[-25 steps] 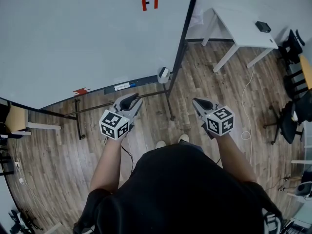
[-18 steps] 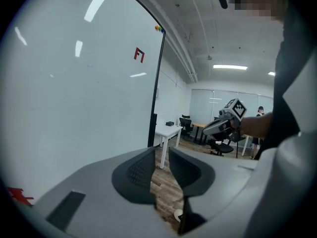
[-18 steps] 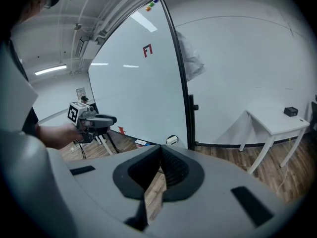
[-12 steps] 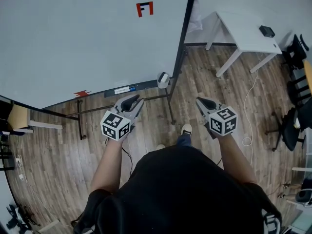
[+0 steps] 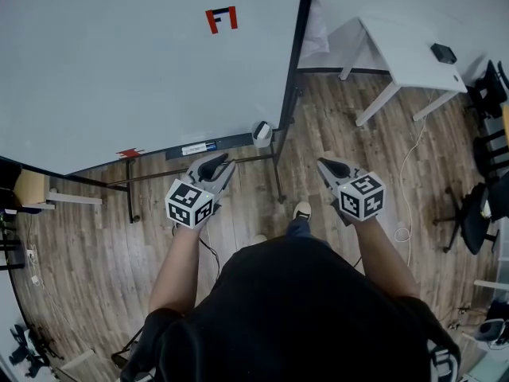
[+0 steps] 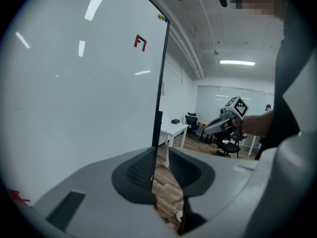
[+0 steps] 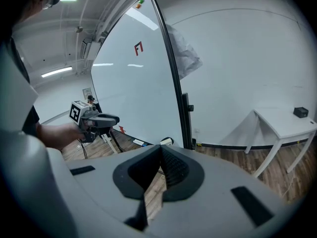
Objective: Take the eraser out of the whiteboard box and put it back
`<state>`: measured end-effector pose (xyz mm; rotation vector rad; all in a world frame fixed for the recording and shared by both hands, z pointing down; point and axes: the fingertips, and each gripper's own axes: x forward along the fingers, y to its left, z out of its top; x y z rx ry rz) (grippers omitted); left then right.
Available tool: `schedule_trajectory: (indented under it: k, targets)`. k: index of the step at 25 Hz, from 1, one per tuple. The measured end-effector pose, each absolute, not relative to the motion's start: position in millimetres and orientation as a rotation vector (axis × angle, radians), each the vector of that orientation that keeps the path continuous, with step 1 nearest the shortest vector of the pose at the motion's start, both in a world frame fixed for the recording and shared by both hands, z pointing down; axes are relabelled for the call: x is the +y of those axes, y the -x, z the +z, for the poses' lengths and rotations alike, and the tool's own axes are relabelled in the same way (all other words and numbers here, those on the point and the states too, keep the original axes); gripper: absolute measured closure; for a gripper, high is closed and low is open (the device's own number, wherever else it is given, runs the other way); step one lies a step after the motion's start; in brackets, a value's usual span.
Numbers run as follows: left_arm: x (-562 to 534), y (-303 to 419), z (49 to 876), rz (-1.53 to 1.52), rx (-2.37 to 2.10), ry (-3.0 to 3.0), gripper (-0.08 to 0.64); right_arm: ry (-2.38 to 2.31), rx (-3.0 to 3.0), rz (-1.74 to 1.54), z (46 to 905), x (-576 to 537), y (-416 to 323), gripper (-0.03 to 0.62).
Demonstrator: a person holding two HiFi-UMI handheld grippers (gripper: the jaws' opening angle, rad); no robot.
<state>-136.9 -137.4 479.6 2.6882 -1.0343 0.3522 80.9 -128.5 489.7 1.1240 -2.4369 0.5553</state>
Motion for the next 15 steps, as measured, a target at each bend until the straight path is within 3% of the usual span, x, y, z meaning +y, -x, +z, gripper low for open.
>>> schedule_trajectory:
  k: [15]
  targets:
    - [-177, 105, 504, 0.405, -1.038, -2.644, 0.466, -1.051, -2.427, 0.596, 510, -162, -100, 0.595]
